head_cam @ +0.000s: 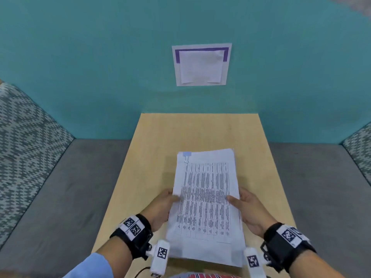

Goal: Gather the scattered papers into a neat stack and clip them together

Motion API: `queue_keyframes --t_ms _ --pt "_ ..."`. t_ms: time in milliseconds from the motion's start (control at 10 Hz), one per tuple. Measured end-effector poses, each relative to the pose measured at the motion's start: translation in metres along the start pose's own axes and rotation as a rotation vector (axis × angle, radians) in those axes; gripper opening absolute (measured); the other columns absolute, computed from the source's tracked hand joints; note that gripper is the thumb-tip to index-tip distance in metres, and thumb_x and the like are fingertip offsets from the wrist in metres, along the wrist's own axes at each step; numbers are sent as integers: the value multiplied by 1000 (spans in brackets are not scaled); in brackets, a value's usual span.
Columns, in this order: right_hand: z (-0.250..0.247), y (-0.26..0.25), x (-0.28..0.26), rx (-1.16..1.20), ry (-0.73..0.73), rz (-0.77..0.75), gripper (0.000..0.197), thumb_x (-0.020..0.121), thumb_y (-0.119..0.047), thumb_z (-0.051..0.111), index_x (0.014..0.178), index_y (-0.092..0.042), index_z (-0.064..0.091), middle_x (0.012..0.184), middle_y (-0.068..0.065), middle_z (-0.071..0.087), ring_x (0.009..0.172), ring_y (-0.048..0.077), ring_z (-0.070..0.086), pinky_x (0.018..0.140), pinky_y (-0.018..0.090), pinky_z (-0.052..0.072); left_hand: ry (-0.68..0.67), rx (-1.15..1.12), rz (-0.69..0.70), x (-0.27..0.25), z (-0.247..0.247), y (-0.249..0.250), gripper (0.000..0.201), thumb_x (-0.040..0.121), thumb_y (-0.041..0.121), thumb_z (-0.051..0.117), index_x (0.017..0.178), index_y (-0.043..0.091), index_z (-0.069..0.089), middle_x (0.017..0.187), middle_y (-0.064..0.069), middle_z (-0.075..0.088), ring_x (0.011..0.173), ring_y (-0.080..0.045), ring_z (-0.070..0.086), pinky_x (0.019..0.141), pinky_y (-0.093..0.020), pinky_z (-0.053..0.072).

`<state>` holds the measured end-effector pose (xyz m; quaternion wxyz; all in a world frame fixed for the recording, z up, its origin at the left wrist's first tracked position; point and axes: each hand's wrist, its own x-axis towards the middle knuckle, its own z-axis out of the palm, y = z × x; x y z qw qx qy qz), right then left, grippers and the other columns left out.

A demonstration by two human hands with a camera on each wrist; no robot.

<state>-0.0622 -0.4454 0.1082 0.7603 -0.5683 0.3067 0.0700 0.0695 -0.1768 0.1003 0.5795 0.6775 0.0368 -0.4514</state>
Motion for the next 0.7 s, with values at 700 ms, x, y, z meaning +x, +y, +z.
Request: queue_keyframes --t_ms 700 --pt "-3 93 68 -848 11 255 38 102 -24 61 137 -12 53 117 5 71 102 22 68 75 25 50 66 338 -154 85 -27 -108 51 104 17 62 150 22 40 144 -6 62 126 -26 63 112 -54 51"
